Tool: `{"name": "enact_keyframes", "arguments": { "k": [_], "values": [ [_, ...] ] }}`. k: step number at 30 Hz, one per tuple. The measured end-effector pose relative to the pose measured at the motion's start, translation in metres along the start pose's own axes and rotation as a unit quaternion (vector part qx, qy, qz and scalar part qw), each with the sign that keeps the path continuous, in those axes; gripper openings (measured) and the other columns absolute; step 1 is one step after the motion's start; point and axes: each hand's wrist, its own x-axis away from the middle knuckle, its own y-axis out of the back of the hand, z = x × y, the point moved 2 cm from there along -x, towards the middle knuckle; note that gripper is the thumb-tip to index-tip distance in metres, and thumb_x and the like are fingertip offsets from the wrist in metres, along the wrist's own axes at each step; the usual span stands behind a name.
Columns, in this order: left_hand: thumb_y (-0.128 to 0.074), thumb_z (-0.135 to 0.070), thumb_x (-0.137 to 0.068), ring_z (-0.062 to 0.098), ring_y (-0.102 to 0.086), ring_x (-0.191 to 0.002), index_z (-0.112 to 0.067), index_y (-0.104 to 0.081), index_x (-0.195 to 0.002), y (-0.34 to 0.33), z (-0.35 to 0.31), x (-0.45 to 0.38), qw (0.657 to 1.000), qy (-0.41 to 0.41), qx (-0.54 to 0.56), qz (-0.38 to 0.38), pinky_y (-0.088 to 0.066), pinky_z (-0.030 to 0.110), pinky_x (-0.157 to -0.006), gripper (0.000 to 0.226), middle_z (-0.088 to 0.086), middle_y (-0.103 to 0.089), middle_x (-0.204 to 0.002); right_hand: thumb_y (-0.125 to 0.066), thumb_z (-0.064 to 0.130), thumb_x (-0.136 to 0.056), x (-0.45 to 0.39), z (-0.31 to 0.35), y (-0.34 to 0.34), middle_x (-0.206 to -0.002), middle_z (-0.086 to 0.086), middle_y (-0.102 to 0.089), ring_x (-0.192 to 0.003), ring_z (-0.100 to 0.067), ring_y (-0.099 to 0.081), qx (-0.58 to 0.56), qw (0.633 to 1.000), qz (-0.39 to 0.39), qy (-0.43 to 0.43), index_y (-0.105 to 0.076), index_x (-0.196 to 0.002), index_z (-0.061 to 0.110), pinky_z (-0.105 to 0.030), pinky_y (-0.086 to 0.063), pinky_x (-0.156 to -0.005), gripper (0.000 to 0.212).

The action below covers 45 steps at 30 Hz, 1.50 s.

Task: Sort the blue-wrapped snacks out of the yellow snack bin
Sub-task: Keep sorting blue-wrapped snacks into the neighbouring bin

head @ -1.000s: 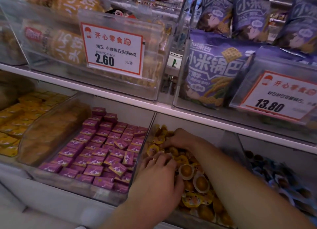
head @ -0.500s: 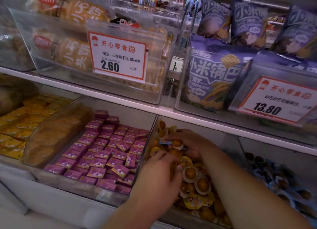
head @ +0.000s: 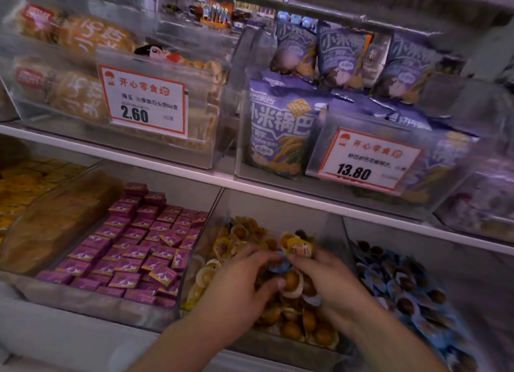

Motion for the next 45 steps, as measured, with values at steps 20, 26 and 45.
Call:
{"name": "enact_keyframes", "arguments": {
  "k": [20,26,45],
  "values": [
    [-0.081,-0.033,-0.075,-0.001,-0.062,-0.082,-0.040,-0.065,-0.104,0.011,0.015,-0.018,1.000,0.011,0.008,-0.028,-0.046,0.010,-0.067,0.033,-0.029,-0.060,-0.098,-0.062,0.000,-0.092,-0.004,-0.005,0.000,-0.107,0.001,-0.075,-0.105,-0.013,-0.069,0.100,0.991,0.044,0.070,-0.071,-0.110,0.022,-0.038,-0.054,-0.097,0.029],
    [-0.072,-0.013,-0.086,-0.001,-0.062,-0.085,-0.028,-0.072,-0.092,0.021,0.016,-0.013,0.998,0.031,0.002,-0.051,-0.046,0.013,-0.073,0.016,-0.018,-0.066,-0.087,-0.059,0.002,-0.093,0.008,0.009,0.009,-0.084,0.012,-0.071,-0.063,0.002,-0.065,0.252,0.948,-0.034,0.194,-0.072,-0.096,0.025,-0.012,-0.048,-0.053,0.026],
    [-0.073,-0.019,-0.084,0.015,-0.060,-0.101,-0.032,-0.071,-0.111,0.015,0.022,-0.016,0.992,0.022,-0.118,-0.048,-0.048,0.031,-0.086,0.030,-0.011,-0.063,-0.106,-0.058,0.018,-0.093,0.048,-0.034,0.008,-0.156,0.001,-0.004,-0.141,-0.027,-0.018,0.619,0.699,0.164,0.317,-0.011,-0.150,0.041,-0.048,-0.048,-0.098,0.077]
  ]
}}
